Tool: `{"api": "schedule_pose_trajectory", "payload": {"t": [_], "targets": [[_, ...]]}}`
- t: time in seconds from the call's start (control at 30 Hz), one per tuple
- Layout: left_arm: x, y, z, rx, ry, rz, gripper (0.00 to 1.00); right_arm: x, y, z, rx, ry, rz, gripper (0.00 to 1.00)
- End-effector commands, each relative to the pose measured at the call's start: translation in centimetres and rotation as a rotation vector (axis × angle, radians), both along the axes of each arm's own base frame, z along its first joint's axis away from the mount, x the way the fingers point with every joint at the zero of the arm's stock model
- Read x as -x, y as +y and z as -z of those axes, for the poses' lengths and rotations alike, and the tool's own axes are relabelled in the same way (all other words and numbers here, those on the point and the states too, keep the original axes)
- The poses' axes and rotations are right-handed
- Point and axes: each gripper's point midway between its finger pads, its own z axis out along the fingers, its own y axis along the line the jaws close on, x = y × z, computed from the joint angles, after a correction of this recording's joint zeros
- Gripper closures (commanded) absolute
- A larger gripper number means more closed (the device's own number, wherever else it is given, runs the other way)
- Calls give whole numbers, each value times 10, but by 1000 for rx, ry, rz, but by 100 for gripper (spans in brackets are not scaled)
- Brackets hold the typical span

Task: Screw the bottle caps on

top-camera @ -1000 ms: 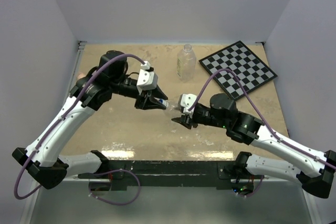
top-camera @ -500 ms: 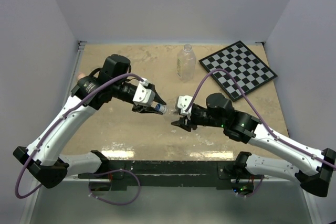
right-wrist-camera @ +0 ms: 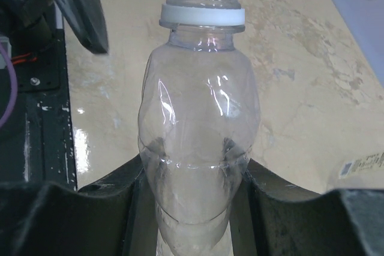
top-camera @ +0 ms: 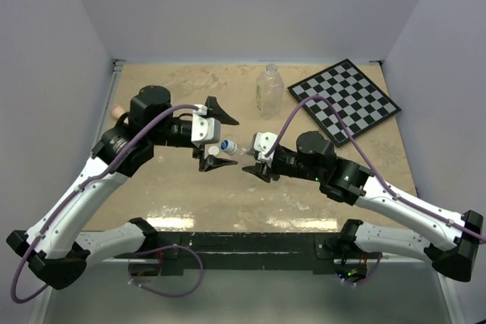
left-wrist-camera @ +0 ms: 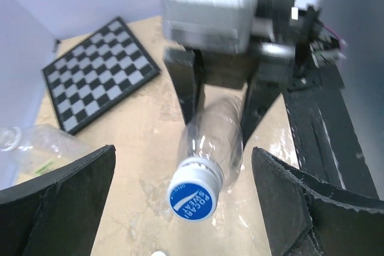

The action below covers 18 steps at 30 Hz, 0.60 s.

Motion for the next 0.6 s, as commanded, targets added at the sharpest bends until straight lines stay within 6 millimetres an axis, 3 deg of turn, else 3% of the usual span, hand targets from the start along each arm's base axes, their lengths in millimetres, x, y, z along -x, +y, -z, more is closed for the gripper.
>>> {"api": "schedule_pose_trajectory", "payload": {"t": [0.0,0.17,0.33,0.57], "targets": [[-20,4,-55,204,65,-236,2,-24,-4,-9,-1,-65,109,100],[-42,14,-57,270,378,-510,12,-45,-19,-11,2,-105,253,100],[-52,11,-29,226,687,-669,19,-58,-31,-17,-5,-142,348,100],[-51,-10,-35,252,871,-622,25,-61,-34,-10,17,-147,380,100]]}}
